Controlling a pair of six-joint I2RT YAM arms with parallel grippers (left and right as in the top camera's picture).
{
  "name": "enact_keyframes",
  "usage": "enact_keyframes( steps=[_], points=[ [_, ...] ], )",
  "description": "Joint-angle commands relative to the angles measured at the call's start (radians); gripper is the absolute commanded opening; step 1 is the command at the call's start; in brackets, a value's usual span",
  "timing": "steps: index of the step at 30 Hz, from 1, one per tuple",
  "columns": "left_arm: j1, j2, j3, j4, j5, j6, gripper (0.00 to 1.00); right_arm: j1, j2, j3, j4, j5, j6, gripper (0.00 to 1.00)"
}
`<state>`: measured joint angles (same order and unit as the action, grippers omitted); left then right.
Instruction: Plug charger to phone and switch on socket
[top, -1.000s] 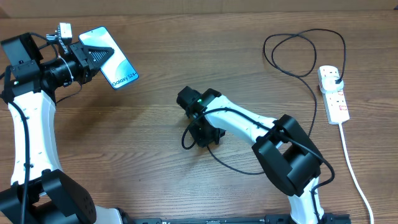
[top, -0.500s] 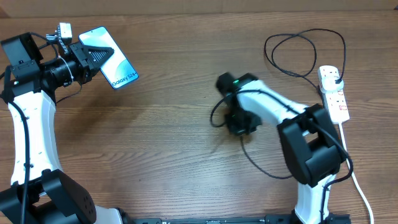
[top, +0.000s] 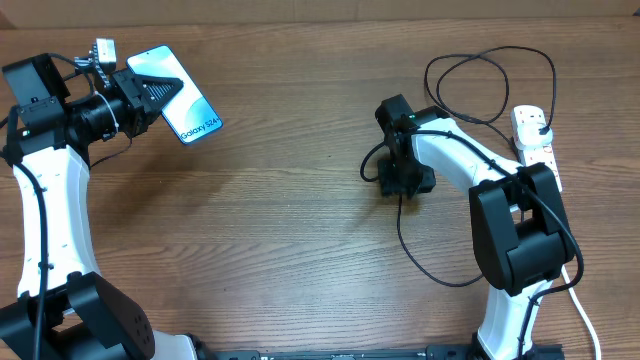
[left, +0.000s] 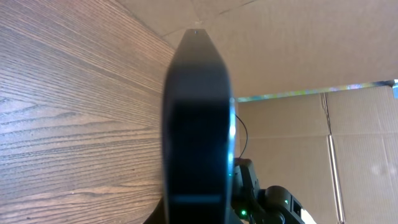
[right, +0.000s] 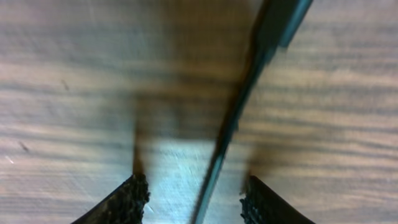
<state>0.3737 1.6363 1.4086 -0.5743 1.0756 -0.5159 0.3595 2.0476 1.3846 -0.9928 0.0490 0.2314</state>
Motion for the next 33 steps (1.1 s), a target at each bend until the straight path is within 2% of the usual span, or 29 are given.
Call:
enact_keyframes(
  steps=[1, 9, 13, 23, 29, 33],
  points=[
    [-0.001, -0.028, 0.015, 0.0, 0.014, 0.023, 0.05, -0.024, 0.057, -0.035, 0.061, 0.066, 0.105, 0.47],
    [-0.002, -0.028, 0.015, -0.005, 0.013, 0.023, 0.05, -0.108, 0.057, -0.036, 0.133, 0.07, 0.139, 0.37],
    [-0.002, -0.028, 0.015, -0.005, 0.013, 0.022, 0.05, -0.111, 0.057, -0.036, 0.114, 0.069, 0.139, 0.32],
    [-0.002, -0.028, 0.015, -0.005, 0.014, 0.022, 0.05, -0.073, 0.057, -0.037, 0.157, 0.074, 0.153, 0.32],
    [-0.002, -0.028, 0.015, -0.005, 0.014, 0.022, 0.04, -0.079, 0.057, -0.037, 0.179, 0.047, 0.166, 0.24],
    [-0.002, -0.028, 0.015, -0.005, 0.014, 0.022, 0.04, -0.079, 0.057, -0.037, 0.177, 0.017, 0.166, 0.24]
  ],
)
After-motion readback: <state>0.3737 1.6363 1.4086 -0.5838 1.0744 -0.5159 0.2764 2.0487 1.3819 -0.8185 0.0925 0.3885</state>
